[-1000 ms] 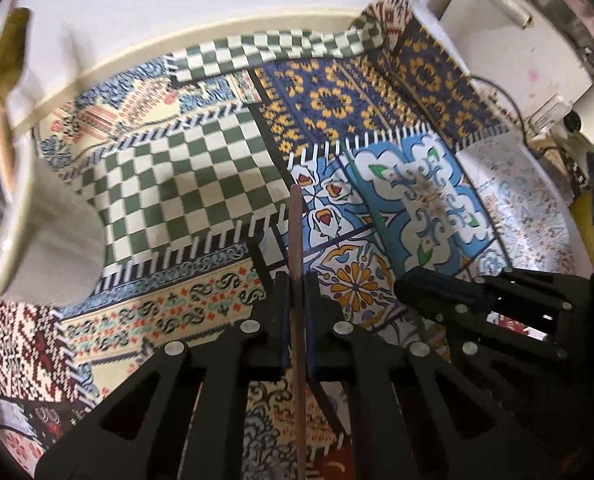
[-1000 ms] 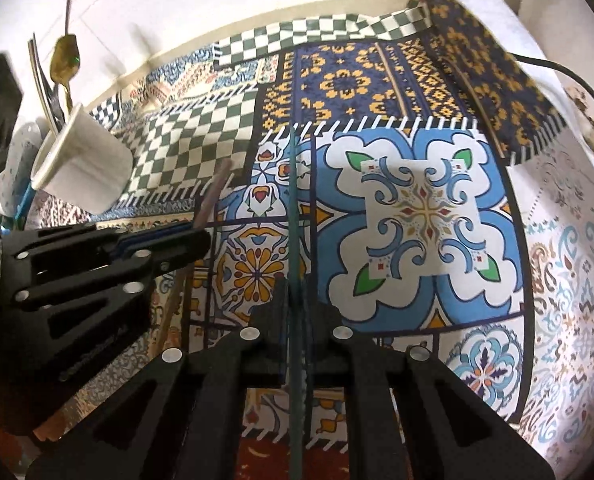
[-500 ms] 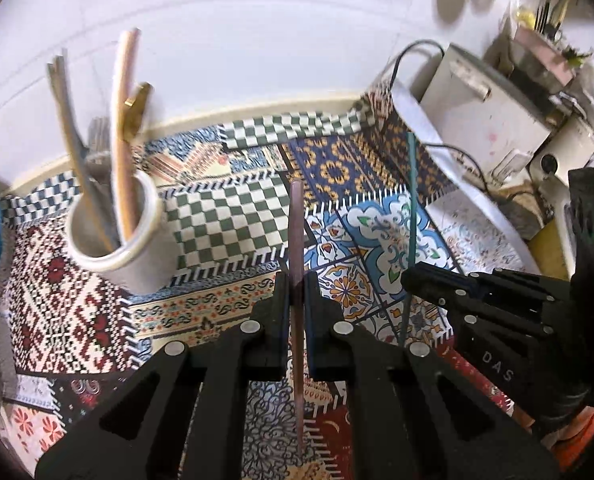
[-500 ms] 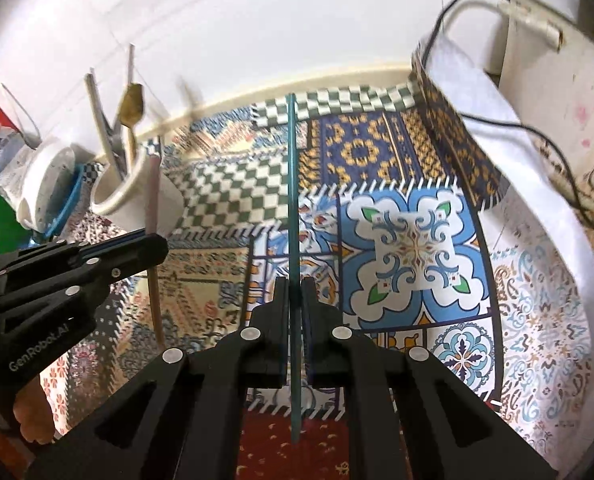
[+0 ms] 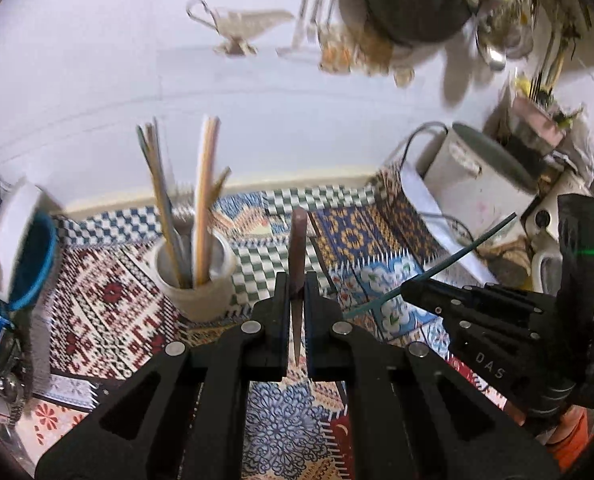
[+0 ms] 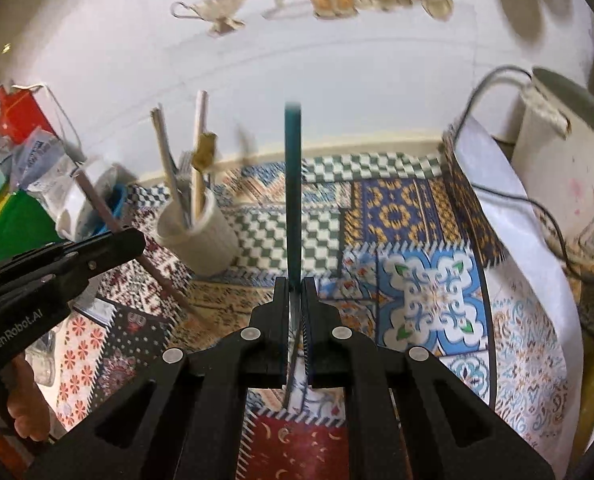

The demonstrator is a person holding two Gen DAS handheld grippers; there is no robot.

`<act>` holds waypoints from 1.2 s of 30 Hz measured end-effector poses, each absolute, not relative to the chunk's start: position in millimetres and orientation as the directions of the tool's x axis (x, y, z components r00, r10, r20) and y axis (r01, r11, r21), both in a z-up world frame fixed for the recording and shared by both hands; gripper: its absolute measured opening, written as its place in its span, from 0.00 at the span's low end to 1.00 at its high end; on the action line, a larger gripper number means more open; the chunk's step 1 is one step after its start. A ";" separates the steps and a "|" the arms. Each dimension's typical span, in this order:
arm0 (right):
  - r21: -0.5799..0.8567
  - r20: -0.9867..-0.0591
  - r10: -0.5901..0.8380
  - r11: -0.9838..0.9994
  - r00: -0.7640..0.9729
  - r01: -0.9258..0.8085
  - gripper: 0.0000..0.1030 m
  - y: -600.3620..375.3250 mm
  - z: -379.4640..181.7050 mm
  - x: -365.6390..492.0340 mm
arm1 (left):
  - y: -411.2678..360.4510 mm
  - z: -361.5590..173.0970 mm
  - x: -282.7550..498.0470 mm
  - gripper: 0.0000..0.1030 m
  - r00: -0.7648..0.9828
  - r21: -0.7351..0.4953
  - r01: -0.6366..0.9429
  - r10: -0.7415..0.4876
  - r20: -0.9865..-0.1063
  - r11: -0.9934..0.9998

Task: Organize utensils
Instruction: 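Lift both chopsticks and carry them over the white cup, then lower both chopsticks into the cup and open both tools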

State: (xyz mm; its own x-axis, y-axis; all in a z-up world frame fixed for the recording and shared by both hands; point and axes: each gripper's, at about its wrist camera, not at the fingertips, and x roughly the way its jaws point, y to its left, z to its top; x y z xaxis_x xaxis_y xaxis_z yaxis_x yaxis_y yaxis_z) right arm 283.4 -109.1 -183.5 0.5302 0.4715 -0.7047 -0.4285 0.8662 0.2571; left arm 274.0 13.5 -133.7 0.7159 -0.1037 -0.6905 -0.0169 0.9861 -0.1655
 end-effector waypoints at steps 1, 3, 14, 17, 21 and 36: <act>0.254 -0.696 0.478 0.862 0.536 -0.438 0.05 -105.5 -178.0 284.2 | 16.2 -128.5 272.7 0.05 0.725 -0.164 -0.021 -0.098 -0.681 0.986; 0.250 -0.681 0.490 0.854 0.544 -0.456 0.05 -99.7 -170.3 286.9 | 21.8 -116.0 270.1 0.05 0.747 -0.158 -0.034 -0.080 -0.660 0.987; 0.214 -0.589 0.572 0.792 0.572 -0.572 0.05 -56.9 -116.6 303.5 | 60.2 -66.1 275.1 0.05 0.823 -0.141 -0.106 0.007 -0.568 0.984; 0.209 -0.562 0.598 0.771 0.571 -0.601 0.05 -46.0 -103.9 309.0 | 71.5 -54.1 277.9 0.05 0.837 -0.131 -0.133 0.040 -0.546 0.982; 0.207 -0.534 0.633 0.740 0.560 -0.640 0.05 -28.5 -91.1 317.6 | 82.9 -45.4 282.5 0.05 0.844 -0.117 -0.168 0.082 -0.530 0.979; 0.215 -0.614 0.657 0.673 0.437 -0.708 0.05 37.0 -134.5 349.6 | 115.3 -102.5 319.6 0.05 0.748 -0.110 -0.275 0.140 -0.649 0.955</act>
State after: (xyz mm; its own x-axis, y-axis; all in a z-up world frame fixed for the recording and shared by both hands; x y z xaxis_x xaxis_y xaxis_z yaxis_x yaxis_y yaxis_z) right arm 349.6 37.0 -134.5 0.4375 0.6567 -0.6143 -0.7080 0.6727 0.2148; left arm 319.6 115.3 -102.5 0.7477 0.1401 -0.6491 -0.2747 0.9552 -0.1103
